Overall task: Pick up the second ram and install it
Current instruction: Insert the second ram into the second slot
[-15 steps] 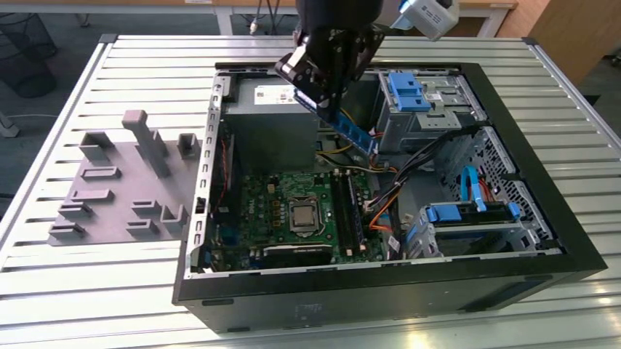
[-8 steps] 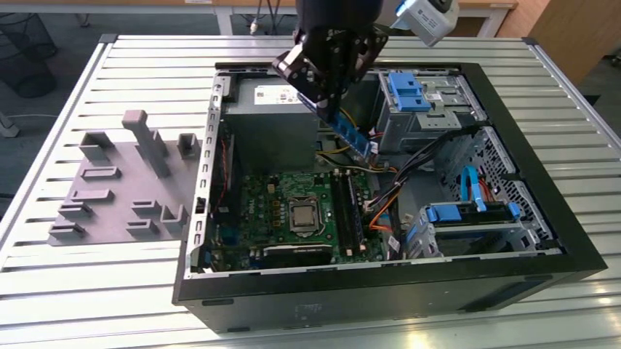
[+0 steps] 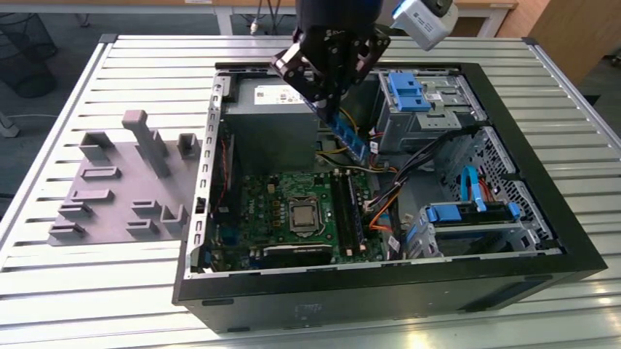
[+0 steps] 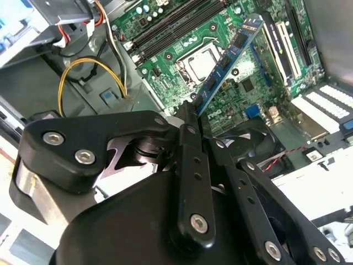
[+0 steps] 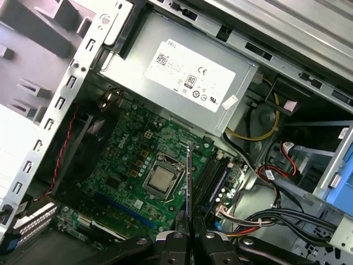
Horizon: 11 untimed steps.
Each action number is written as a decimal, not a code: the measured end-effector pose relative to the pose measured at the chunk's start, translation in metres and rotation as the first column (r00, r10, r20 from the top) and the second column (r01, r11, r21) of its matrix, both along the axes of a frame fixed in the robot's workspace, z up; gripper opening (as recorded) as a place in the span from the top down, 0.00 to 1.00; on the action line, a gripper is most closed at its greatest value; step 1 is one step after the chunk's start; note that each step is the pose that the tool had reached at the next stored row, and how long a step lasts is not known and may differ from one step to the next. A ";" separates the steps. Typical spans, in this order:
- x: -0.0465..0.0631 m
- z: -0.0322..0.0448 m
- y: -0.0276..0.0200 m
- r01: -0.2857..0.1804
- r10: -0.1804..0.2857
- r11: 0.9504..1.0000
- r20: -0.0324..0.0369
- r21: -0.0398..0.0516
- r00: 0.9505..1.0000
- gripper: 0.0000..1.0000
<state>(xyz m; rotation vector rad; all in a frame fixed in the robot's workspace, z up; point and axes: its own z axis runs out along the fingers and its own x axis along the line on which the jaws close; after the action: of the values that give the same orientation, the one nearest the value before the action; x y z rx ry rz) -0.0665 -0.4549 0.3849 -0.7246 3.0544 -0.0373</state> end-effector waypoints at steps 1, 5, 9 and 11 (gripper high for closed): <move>0.000 0.0000 0.0000 0.012 -0.012 1.000 0.000 0.000 1.000 0.86; 0.000 -0.0003 0.0000 0.055 -0.055 0.998 0.000 -0.001 0.998 0.86; 0.000 -0.0005 0.0000 0.098 -0.098 0.995 0.000 -0.002 0.995 0.86; 0.000 -0.0006 0.0000 0.119 -0.119 0.993 0.000 -0.003 0.993 0.86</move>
<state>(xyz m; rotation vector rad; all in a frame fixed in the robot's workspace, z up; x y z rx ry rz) -0.0665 -0.4549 0.3843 -0.5422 3.0939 -0.0414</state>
